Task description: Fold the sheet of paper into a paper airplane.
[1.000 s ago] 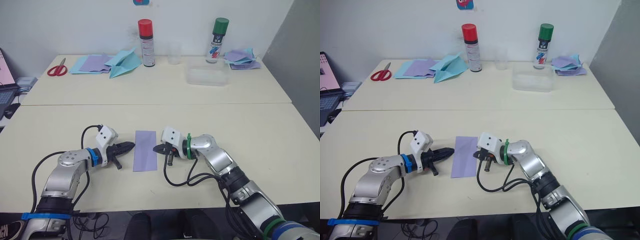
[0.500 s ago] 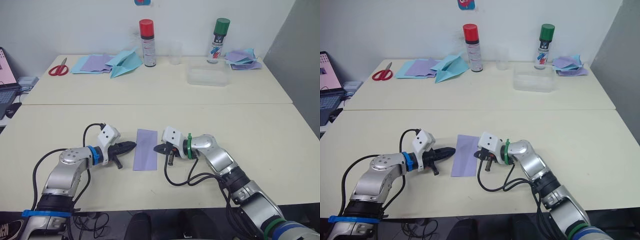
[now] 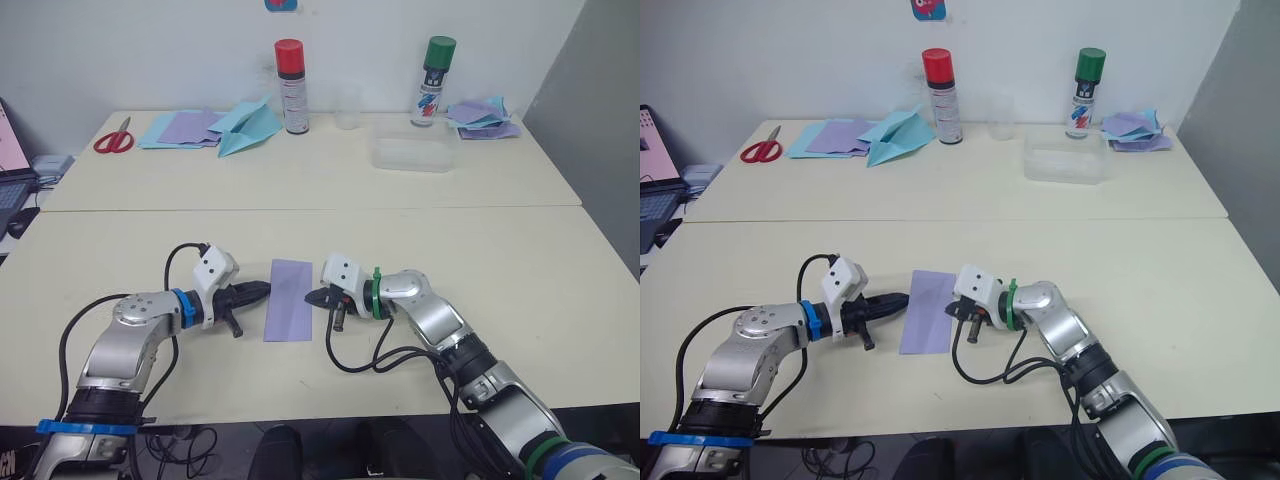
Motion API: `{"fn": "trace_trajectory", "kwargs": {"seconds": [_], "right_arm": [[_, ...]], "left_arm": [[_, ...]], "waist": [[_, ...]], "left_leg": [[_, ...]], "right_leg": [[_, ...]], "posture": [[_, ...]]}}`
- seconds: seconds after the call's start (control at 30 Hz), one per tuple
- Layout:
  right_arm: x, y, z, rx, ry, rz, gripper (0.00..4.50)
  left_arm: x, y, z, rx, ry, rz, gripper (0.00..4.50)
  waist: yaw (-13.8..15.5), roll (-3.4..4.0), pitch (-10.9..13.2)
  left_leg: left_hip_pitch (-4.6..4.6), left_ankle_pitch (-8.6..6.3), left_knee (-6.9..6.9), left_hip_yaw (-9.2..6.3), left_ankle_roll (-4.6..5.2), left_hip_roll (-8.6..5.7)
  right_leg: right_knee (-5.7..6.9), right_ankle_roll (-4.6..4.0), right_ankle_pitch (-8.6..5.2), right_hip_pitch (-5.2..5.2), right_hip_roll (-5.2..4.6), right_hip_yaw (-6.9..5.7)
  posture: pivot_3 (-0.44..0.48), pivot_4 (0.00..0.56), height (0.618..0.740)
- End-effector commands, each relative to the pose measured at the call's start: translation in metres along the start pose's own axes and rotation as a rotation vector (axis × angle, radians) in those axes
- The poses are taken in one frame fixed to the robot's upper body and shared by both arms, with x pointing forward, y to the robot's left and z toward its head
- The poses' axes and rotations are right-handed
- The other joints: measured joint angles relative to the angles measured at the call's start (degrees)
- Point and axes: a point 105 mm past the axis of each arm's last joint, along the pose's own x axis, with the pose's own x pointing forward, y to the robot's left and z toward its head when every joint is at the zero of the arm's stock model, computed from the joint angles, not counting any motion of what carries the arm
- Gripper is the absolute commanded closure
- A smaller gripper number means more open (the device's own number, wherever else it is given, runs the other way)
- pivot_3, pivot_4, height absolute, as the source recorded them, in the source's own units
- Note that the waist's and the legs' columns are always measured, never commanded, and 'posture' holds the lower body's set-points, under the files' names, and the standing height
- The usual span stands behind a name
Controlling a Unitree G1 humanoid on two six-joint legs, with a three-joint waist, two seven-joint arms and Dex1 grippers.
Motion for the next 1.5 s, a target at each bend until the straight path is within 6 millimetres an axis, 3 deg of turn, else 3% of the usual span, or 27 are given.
{"fn": "trace_trajectory", "kwargs": {"seconds": [0.03, 0.13, 0.27, 0.43, 0.53, 0.7, 0.83, 0.93, 1.07, 1.3, 1.5], "right_arm": [[0.003, 0.002, -0.004, -0.001, 0.023, 0.003, 4.47], [0.003, 0.001, -0.003, -0.001, 0.022, 0.002, 4.47], [0.002, 0.001, -0.001, 0.010, 0.013, 0.000, 4.47], [-0.008, -0.007, 0.015, 0.075, -0.034, -0.022, 4.47], [-0.019, -0.008, 0.024, 0.127, -0.050, -0.004, 3.86], [-0.033, -0.010, 0.037, 0.242, -0.066, -0.002, 2.07], [-0.037, -0.008, 0.048, 0.459, -0.087, 0.017, 0.62], [-0.037, -0.008, 0.051, 0.670, -0.093, 0.009, 0.62], [-0.039, -0.009, 0.056, 0.816, -0.100, 0.017, 0.62], [-0.047, -0.015, 0.059, 0.971, -0.101, 0.012, 0.62], [-0.041, -0.009, 0.049, 1.022, -0.056, -0.009, 0.62]], "left_arm": [[0.003, -0.002, 0.005, 0.031, -0.007, -0.010, 4.50], [0.006, -0.003, 0.004, 0.030, -0.011, -0.023, 4.50], [0.014, -0.012, 0.020, 0.014, -0.077, -0.072, 4.50], [0.015, -0.016, 0.031, 0.023, -0.097, -0.096, 4.50], [0.018, -0.019, 0.035, 0.030, -0.102, -0.110, 4.50], [0.026, -0.025, 0.038, 0.037, -0.108, -0.136, 4.50], [0.031, -0.030, 0.038, 0.041, -0.110, -0.155, 4.50], [0.035, -0.032, 0.040, 0.042, -0.112, -0.166, 4.50], [0.038, -0.035, 0.039, 0.051, -0.107, -0.179, 4.50], [0.041, -0.038, 0.038, 0.057, -0.109, -0.189, 4.50], [0.044, -0.042, 0.043, 0.058, -0.128, -0.210, 4.50]], "waist": [[0.0, 0.00, 0.0], [0.0, 0.00, 0.0], [0.0, -0.01, 0.0], [0.0, -0.01, 0.0], [0.1, -0.01, 0.0], [0.1, -0.01, 0.0], [0.0, -0.01, 0.0], [0.1, -0.01, 0.0], [0.1, -0.01, 0.0], [0.1, -0.01, 0.0], [0.0, -0.01, 0.0]], "left_leg": [[0.00, 0.00, 0.00, 0.00, 0.00, 0.00], [0.00, 0.00, 0.01, 0.00, 0.00, 0.00], [-0.01, 0.00, 0.03, 0.00, 0.00, 0.00], [-0.02, 0.00, 0.06, -0.02, 0.00, 0.01], [-0.06, 0.00, 0.06, -0.02, 0.00, 0.01], [-0.07, 0.00, 0.08, -0.01, 0.00, -0.02], [-0.06, 0.00, 0.08, -0.04, 0.00, 0.02], [-0.06, 0.00, 0.08, -0.12, 0.00, 0.07], [-0.07, 0.00, 0.08, -0.11, 0.00, 0.04], [-0.10, 0.00, 0.10, -0.04, 0.00, -0.01], [-0.11, 0.00, 0.09, -0.07, 0.01, 0.02]], "right_leg": [[0.01, 0.00, 0.00, 0.00, 0.00, 0.00], [0.01, 0.00, 0.00, 0.00, 0.01, 0.01], [0.02, 0.01, 0.00, 0.01, 0.03, 0.00], [0.03, 0.04, 0.03, 0.01, 0.10, 0.02], [0.02, 0.04, 0.02, -0.01, 0.10, 0.02], [0.00, 0.04, 0.02, 0.00, 0.10, 0.02], [0.04, 0.04, 0.03, -0.01, 0.12, 0.02], [0.05, 0.03, 0.03, -0.01, 0.20, 0.00], [0.05, 0.03, 0.03, -0.01, 0.20, 0.00], [0.02, 0.04, 0.03, -0.01, 0.20, 0.04], [0.03, 0.04, 0.03, -0.02, 0.21, 0.04]], "posture": [[0.000, 0.150, 0.740], [0.000, 0.150, 0.740], [0.000, 0.150, 0.740], [0.000, 0.150, 0.740], [0.000, 0.150, 0.740], [0.000, 0.150, 0.740], [0.000, 0.150, 0.740], [0.000, 0.150, 0.740], [0.000, 0.150, 0.740], [0.000, 0.150, 0.740], [0.000, 0.150, 0.740]]}}
